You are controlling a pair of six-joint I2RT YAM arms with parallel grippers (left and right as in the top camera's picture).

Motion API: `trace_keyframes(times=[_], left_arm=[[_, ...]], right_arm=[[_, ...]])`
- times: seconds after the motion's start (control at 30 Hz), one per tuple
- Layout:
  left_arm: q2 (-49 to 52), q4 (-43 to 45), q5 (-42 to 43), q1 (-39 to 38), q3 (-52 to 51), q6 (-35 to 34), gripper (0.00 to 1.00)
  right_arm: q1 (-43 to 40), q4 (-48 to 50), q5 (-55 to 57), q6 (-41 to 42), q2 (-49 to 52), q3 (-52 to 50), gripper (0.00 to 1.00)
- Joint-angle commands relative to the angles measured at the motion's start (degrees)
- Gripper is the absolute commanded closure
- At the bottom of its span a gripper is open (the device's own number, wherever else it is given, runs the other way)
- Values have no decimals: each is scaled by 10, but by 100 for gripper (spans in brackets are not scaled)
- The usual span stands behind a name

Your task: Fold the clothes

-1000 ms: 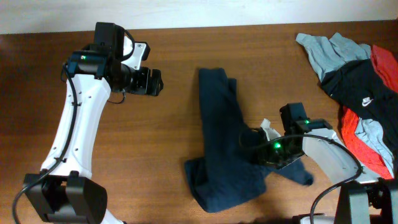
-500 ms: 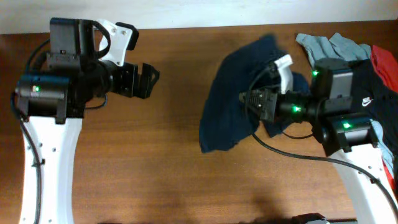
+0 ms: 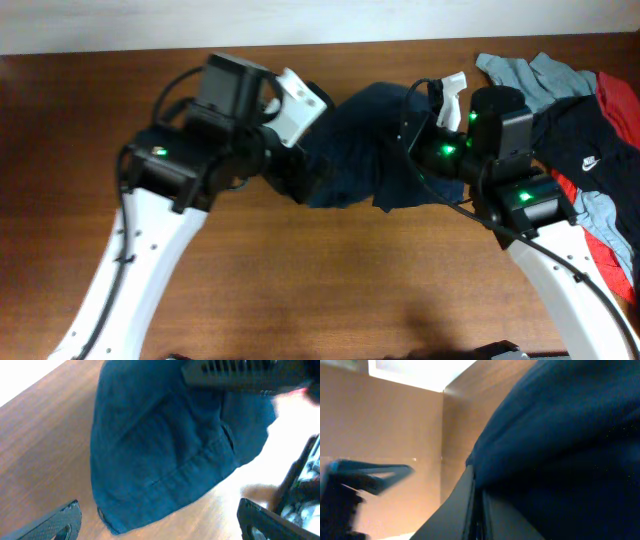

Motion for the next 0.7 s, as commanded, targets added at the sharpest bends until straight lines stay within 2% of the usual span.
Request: trace_keyframes(times=[0.0,0.07,0.17,0.27,0.33,0.37,0.47,0.57,0.67], left_arm=[[5,54,-38,-33,-80,96,1],[5,94,-71,-48,-111,118,1],[5,132,-144,-68,-131,118,1],[5,162,-165,-88,-138,118,1],[5,174,-174,-92,-138,118,5],[5,179,-185,-92,-138,117,11],[5,195,-215,-92,-138,113,42],[5,224,-223,-92,-138,98,67],[-2,243,-224,-92,-138,86,83]], right_arm=[[21,28,47,65,-5,9,96],[21,44,43,82,-5,9,96],[21,54,28,85,-5,9,96],[21,67,6,95,-5,9,96],[21,68,6,95,-5,9,96],[21,66,6,94,-5,9,96],[22,59,-1,94,-5,9,96],[24,44,0,91,-5,9,96],[25,10,12,66,-4,9,95]])
